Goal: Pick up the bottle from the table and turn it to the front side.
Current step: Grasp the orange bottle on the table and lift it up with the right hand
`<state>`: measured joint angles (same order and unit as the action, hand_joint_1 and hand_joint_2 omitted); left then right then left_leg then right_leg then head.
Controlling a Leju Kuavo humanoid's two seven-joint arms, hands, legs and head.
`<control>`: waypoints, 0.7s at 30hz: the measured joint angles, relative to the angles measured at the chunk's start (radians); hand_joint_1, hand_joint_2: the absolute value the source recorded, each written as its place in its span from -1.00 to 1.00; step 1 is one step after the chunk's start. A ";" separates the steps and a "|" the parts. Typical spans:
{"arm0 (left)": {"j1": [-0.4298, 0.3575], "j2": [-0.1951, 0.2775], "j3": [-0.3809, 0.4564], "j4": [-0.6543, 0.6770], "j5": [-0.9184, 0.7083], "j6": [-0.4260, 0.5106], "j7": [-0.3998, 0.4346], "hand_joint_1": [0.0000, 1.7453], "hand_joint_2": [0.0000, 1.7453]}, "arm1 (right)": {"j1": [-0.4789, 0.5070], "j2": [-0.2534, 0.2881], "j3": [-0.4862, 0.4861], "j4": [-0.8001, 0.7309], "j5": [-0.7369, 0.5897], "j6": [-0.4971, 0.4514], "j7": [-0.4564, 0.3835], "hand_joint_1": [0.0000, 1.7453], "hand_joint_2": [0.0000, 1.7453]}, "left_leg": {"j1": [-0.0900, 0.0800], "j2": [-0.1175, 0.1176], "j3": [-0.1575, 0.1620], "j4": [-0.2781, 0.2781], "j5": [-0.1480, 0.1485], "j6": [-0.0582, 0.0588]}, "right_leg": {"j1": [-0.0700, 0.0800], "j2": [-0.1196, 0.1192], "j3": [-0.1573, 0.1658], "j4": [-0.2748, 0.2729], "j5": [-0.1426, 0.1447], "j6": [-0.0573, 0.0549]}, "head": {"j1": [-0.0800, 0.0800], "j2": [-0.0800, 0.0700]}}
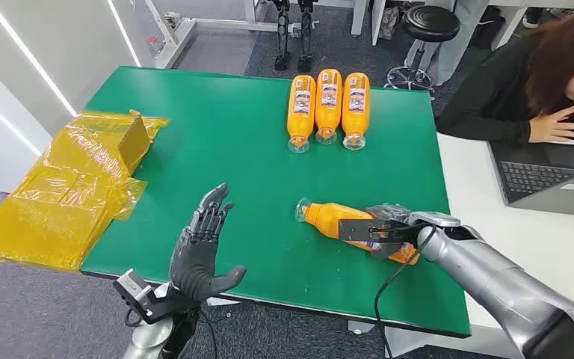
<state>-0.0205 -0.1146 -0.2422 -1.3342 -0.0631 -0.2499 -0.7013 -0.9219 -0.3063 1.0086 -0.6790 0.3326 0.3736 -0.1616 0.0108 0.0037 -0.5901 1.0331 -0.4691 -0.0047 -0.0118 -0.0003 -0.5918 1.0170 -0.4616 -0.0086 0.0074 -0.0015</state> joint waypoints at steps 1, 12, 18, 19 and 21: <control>0.000 0.000 0.000 0.001 0.000 0.000 0.000 -1.00 1.00 | 0.001 0.000 0.001 0.000 0.000 -0.004 -0.001 1.00 1.00 | 0.000 0.000 0.000 0.000 0.000 0.000 | 0.000 0.000 0.000 0.000 0.000 0.000 | 0.000 0.000; 0.009 0.002 -0.003 0.003 0.001 0.012 0.000 -1.00 1.00 | 0.047 -0.030 -0.008 -0.044 0.093 -0.269 0.032 1.00 1.00 | -0.001 -0.002 0.003 0.001 0.001 0.001 | 0.000 -0.001 0.004 0.000 0.001 0.002 | 0.000 0.000; 0.036 0.003 -0.003 0.000 -0.009 0.025 0.000 -1.00 1.00 | 0.107 -0.086 -0.086 -0.164 0.200 -0.463 0.078 1.00 1.00 | -0.001 -0.002 0.000 0.001 0.000 0.002 | -0.001 -0.001 0.001 0.000 0.001 0.002 | 0.000 0.000; 0.038 0.003 -0.003 -0.001 -0.009 0.026 0.000 -1.00 1.00 | 0.112 -0.092 -0.096 -0.179 0.205 -0.464 0.080 1.00 1.00 | -0.001 -0.002 -0.001 0.001 0.000 0.002 | 0.000 -0.001 0.000 0.000 0.000 0.002 | 0.000 0.000; 0.040 0.003 -0.003 -0.002 -0.010 0.028 0.000 -1.00 1.00 | 0.122 -0.100 -0.111 -0.201 0.210 -0.465 0.082 1.00 1.00 | -0.001 -0.002 -0.002 0.001 -0.001 0.002 | 0.000 -0.001 -0.001 0.000 0.000 0.002 | 0.000 0.000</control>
<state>0.0194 -0.1118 -0.2453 -1.3364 -0.0728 -0.2218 -0.7015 -0.7998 -0.4066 0.8979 -0.8802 0.5429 -0.0912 -0.0798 0.0101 0.0014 -0.5923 1.0337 -0.4697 -0.0025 -0.0123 -0.0013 -0.5928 1.0170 -0.4614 -0.0066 0.0074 -0.0015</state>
